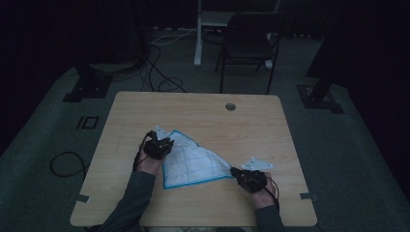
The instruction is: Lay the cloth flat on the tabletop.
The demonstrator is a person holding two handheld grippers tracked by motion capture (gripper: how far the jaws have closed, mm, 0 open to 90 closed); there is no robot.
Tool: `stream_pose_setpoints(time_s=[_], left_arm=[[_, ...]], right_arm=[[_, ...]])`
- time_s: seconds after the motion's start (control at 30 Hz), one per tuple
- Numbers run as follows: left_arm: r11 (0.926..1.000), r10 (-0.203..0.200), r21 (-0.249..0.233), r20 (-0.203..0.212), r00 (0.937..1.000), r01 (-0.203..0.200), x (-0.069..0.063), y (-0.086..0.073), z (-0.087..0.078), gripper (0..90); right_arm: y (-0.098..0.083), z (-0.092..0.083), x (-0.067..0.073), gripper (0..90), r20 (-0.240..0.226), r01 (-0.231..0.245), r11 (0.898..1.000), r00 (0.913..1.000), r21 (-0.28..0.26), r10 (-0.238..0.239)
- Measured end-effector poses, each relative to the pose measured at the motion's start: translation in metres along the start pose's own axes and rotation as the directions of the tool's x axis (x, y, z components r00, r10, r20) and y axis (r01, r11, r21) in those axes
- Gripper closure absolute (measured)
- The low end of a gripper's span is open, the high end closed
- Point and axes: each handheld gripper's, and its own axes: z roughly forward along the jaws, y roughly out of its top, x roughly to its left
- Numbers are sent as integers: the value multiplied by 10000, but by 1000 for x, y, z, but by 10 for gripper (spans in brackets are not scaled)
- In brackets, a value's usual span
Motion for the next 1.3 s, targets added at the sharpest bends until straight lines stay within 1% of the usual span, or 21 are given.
stream_pose_setpoints(time_s=[0.03,0.07,0.1,0.13,0.17,0.2,0.23,0.27,0.37,0.47,0.57,0.6,0.63,0.8,0.87,0.9,0.93,0.97,1.0,1.1,1.3], left_arm=[[9996,266,-39,286,9992,-265,-11,5,3,768],[9996,266,-39,286,9992,-265,-11,5,3,764],[9985,545,-61,554,9970,-542,-24,11,8,761],[9985,545,-61,554,9970,-542,-24,11,8,758],[9969,778,-127,829,9935,-771,-37,17,12,757],[9969,778,-127,829,9935,-771,-37,17,12,755],[9948,1019,-194,1085,9889,-1004,-51,24,17,752],[9948,1019,-194,1085,9889,-1004,-51,24,17,751],[9901,1401,-337,1488,9789,-1365,-74,38,25,750],[9905,1368,-350,1707,9758,-1327,-82,43,30,759],[9876,1565,-196,2053,9661,-1558,-98,48,41,764],[9876,1565,-196,2053,9661,-1558,-98,48,41,769],[9843,1720,11,2111,9622,-1762,-103,45,45,779],[9795,1809,473,2233,9578,-1960,-102,32,42,824],[9808,1694,565,2256,9594,-1864,-98,24,37,828],[9836,1566,534,2219,9624,-1724,-93,15,30,826],[9836,1566,534,2219,9624,-1724,-93,15,30,825],[9881,1301,525,2164,9676,-1446,-87,4,24,824],[9881,1301,525,2164,9676,-1446,-87,4,24,824],[9902,1103,620,2060,9723,-1255,-80,-13,16,825],[9880,1183,745,1969,9733,-1351,-79,-22,14,824]], right_arm=[[0,0,1,861,-186,30,10000,9998,-54,-31],[0,0,1,861,-186,30,10000,9998,-54,-31],[1,-1,3,862,-410,70,9999,9991,-132,-76],[1,-1,3,862,-410,70,9999,9991,-132,-76],[1,0,6,862,-652,203,9997,9976,-155,-213],[1,0,6,862,-652,203,9997,9976,-155,-213],[1,1,10,862,-813,338,9993,9961,-166,-351],[1,1,10,862,-813,338,9993,9961,-166,-351],[1,3,16,862,-1150,642,9979,9912,-130,-652],[0,3,20,861,-1271,687,9976,9895,-78,-691],[-1,4,26,862,-1543,970,9953,9833,-27,-963],[-1,4,26,862,-1543,970,9953,9833,-27,-963],[-1,4,29,862,-1628,1077,9942,9809,-4,-1063],[-1,4,30,856,-1739,1225,9925,9772,-50,-1215],[0,3,29,826,-1741,1197,9928,9774,-95,-1195],[1,2,27,762,-1718,1125,9935,9785,-171,-1138],[1,2,27,762,-1718,1125,9935,9785,-171,-1138],[3,1,26,743,-1705,965,9949,9803,-280,-998],[3,1,26,743,-1705,965,9949,9803,-280,-998],[10,0,23,721,-1554,803,9948,9838,-621,-891],[21,-1,20,722,-1135,646,9929,9906,-1000,-759]])
